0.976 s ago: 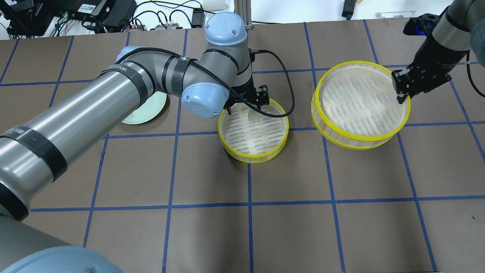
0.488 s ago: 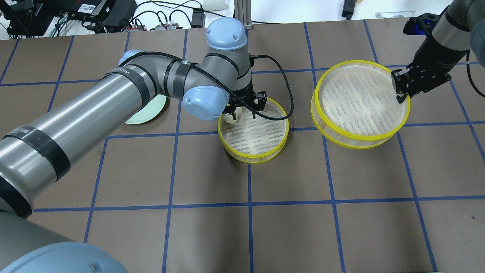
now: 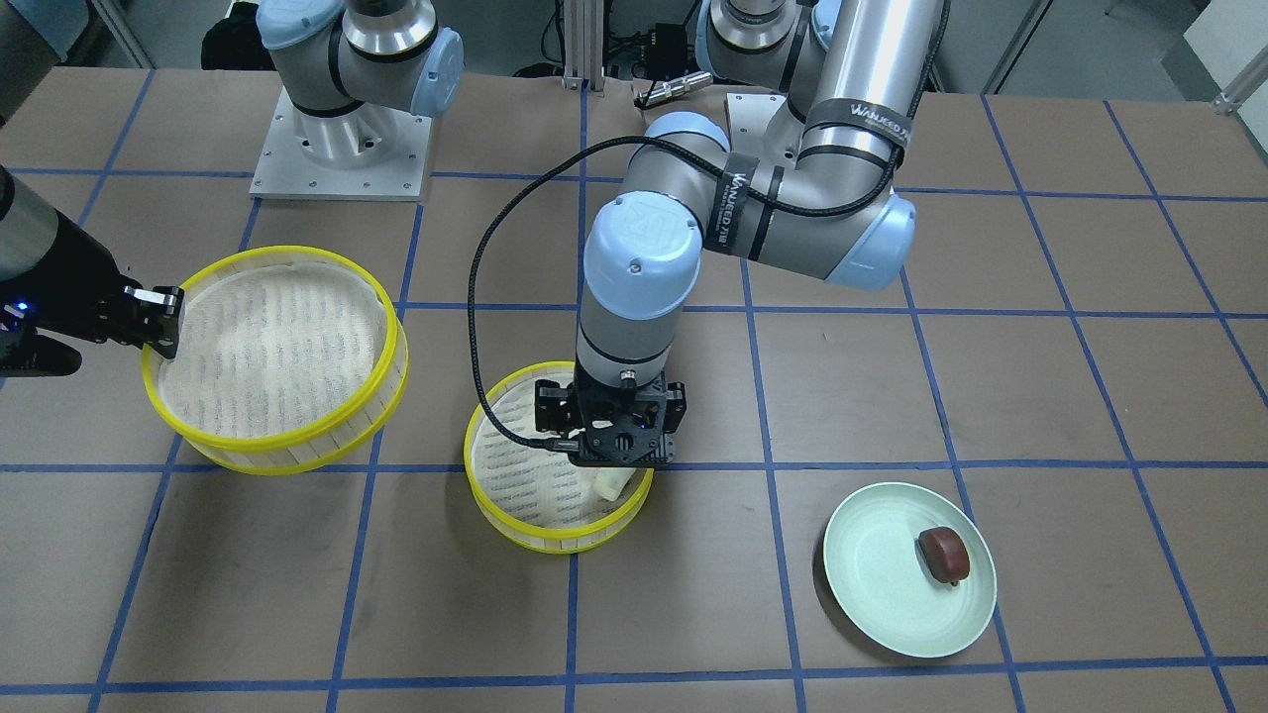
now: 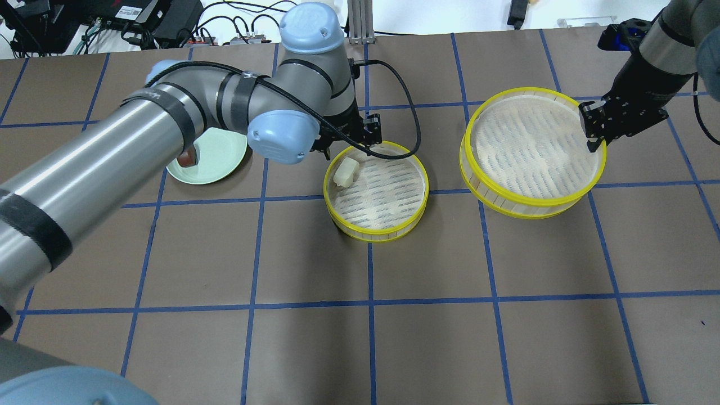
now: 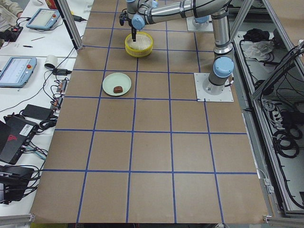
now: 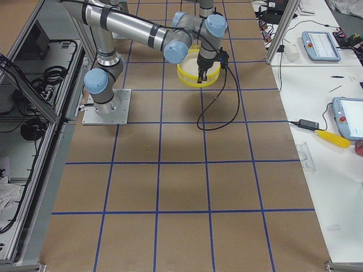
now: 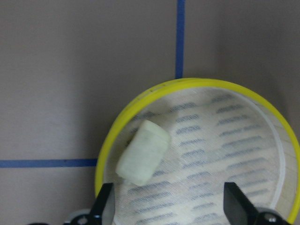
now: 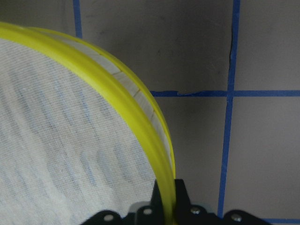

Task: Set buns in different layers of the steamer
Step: 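Open the left gripper to drop the bun and withdraw toward the plate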

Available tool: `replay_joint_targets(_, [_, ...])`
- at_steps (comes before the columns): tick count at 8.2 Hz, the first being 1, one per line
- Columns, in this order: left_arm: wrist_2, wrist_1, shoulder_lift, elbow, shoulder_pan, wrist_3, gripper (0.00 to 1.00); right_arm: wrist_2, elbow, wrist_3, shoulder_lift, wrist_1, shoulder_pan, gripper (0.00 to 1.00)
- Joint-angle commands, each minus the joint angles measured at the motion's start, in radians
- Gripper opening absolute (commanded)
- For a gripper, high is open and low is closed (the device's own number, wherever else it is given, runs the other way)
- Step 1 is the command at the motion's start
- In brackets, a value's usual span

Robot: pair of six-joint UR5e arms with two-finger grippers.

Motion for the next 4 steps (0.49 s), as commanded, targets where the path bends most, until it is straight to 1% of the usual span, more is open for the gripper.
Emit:
replay_joint_targets(1, [0.040, -0.040, 0.057, 0.005, 0.143, 0.111, 0.90, 0.002, -0.005, 0.089, 0.024, -0.067, 0.066, 0.00])
replay_joint_targets(2, [0.054, -0.042, 0.061, 0.001, 0.223, 0.137, 0.92, 0.002, -0.011, 0.182, 0.051, -0.098, 0.127, 0.00])
replay_joint_targets(3, [0.057, -0.042, 0.063, -0.001, 0.293, 0.242, 0.94, 0.002, -0.027, 0.281, 0.085, -0.144, 0.210, 0.00])
replay_joint_targets(4, [0.063, -0.039, 0.061, -0.014, 0.346, 0.294, 0.95, 0.002, -0.039, 0.359, 0.117, -0.166, 0.276, 0.00])
